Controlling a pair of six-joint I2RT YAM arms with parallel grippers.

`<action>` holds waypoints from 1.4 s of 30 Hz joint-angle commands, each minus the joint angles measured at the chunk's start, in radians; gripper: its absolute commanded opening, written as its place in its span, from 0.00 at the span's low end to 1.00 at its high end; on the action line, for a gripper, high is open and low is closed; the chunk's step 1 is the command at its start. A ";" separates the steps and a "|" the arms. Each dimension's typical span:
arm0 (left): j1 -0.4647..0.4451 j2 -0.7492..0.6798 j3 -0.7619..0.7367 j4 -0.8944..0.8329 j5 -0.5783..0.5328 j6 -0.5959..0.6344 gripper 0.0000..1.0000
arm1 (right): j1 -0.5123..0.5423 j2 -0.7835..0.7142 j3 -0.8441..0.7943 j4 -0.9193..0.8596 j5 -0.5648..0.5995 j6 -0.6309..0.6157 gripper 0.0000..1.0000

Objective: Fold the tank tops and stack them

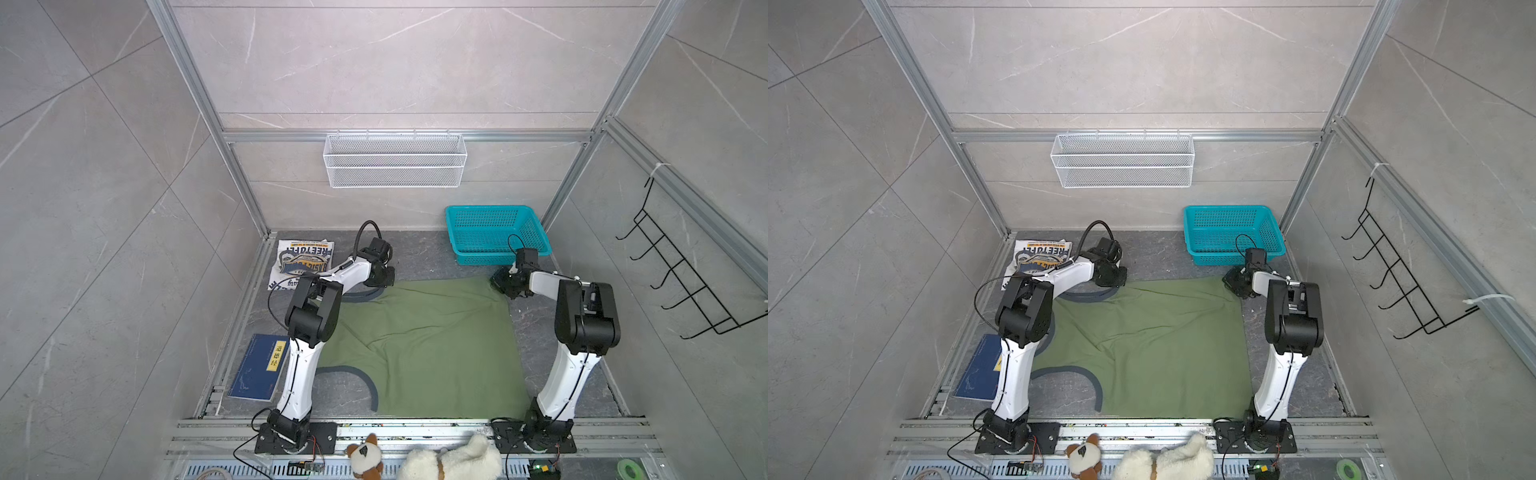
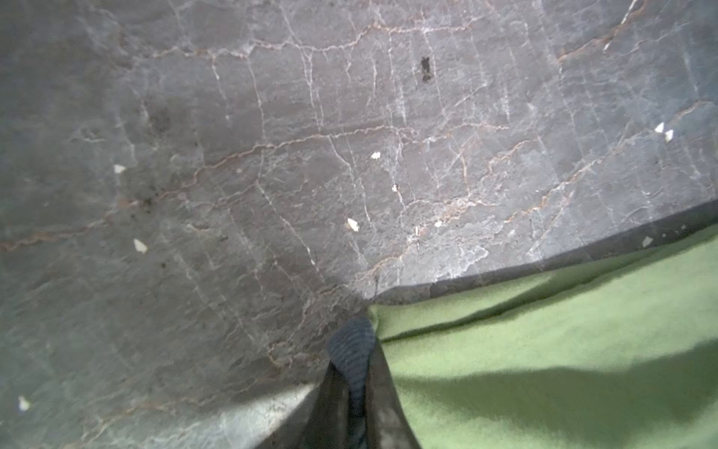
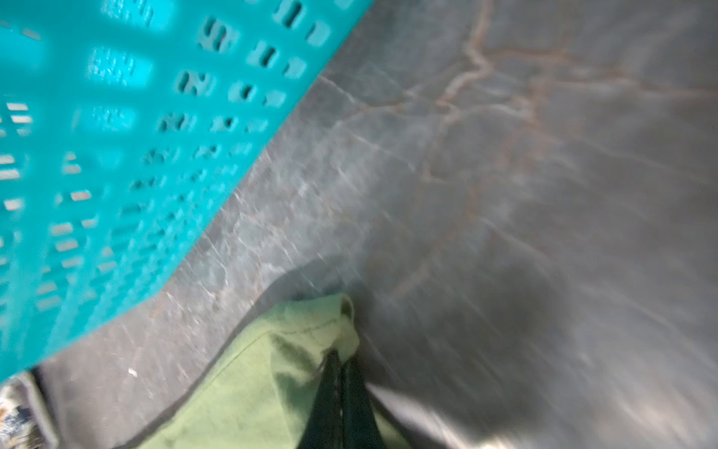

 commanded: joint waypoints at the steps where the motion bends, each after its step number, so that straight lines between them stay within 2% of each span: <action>1: 0.004 -0.109 -0.029 0.042 -0.013 -0.016 0.00 | 0.005 -0.106 -0.035 0.003 0.087 -0.034 0.00; 5: 0.004 -0.153 -0.063 0.083 -0.030 -0.018 0.00 | 0.005 -0.168 -0.056 0.001 0.142 -0.050 0.00; 16: 0.004 -0.229 -0.097 0.166 -0.061 -0.012 0.00 | 0.003 -0.197 -0.007 -0.031 0.175 -0.078 0.00; 24: -0.005 -0.244 -0.079 0.129 -0.078 0.049 0.00 | 0.002 -0.244 -0.013 -0.040 0.180 -0.080 0.00; 29: -0.045 -0.314 -0.200 0.186 -0.069 0.094 0.00 | 0.000 -0.349 -0.113 -0.023 0.155 -0.072 0.00; 37: -0.088 -0.519 -0.463 0.344 -0.036 0.083 0.00 | -0.010 -0.471 -0.275 -0.040 0.101 -0.029 0.00; 42: -0.124 -0.607 -0.571 0.362 -0.052 0.087 0.00 | -0.014 -0.594 -0.374 -0.078 0.130 -0.003 0.00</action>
